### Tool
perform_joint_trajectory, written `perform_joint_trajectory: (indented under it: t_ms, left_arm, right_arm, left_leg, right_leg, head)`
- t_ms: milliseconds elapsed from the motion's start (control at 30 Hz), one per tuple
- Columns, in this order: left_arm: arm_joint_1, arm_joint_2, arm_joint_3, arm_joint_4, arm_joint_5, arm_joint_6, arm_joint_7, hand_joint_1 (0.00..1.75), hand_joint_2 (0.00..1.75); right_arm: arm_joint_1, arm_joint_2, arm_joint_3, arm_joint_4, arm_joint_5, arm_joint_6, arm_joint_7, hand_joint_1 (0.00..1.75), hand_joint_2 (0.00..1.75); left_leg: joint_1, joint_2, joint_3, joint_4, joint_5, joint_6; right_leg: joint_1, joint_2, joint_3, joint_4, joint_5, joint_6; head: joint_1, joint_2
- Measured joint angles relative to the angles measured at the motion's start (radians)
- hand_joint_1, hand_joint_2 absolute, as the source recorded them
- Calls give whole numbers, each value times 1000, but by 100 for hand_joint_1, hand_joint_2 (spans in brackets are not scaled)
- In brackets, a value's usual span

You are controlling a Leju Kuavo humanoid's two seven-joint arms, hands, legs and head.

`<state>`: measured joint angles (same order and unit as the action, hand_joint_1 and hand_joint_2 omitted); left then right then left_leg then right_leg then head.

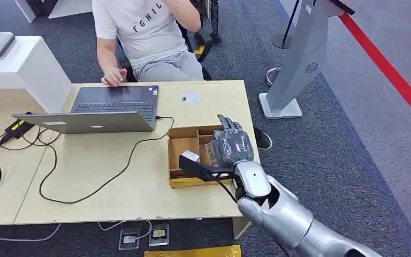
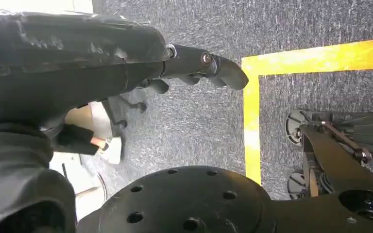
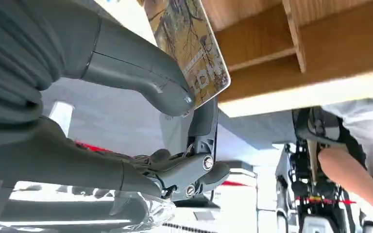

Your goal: Pass the card to the sensor for recognition and then transmit it.

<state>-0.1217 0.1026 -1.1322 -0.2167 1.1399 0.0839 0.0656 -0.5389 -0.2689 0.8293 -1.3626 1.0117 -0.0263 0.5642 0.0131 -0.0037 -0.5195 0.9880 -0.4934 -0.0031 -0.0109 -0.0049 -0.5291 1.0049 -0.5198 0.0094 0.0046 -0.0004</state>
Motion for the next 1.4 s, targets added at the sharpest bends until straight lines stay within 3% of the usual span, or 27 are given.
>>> perform_joint_trajectory:
  t_ms: [300,767,1000,1400]
  left_arm:
    - [0,0,0,0,-10,-1,-3,0,0]
    - [-1,1,0,0,-8,-3,-3,0,0]
    - [-1,2,0,0,-11,-2,-11,0,0]
    - [0,3,0,0,-10,0,-11,0,0]
  right_arm:
    - [-184,-3,27,-2,-26,103,-3,175,175]
    - [-437,56,143,212,-218,120,-31,175,175]
    - [-519,83,250,362,-130,203,-16,175,175]
    - [-603,106,342,487,-151,227,0,175,175]
  left_leg:
    - [0,0,-1,0,1,0]
    - [0,-1,-1,0,1,0]
    - [0,-2,-2,0,1,0]
    - [0,-2,-2,0,1,0]
  right_leg:
    - [0,0,0,0,1,0]
    - [0,-1,0,0,1,0]
    - [0,-1,-1,0,1,0]
    - [0,-1,-2,0,1,0]
  head:
    - [0,0]
    - [0,0]
    - [0,0]
    - [0,0]
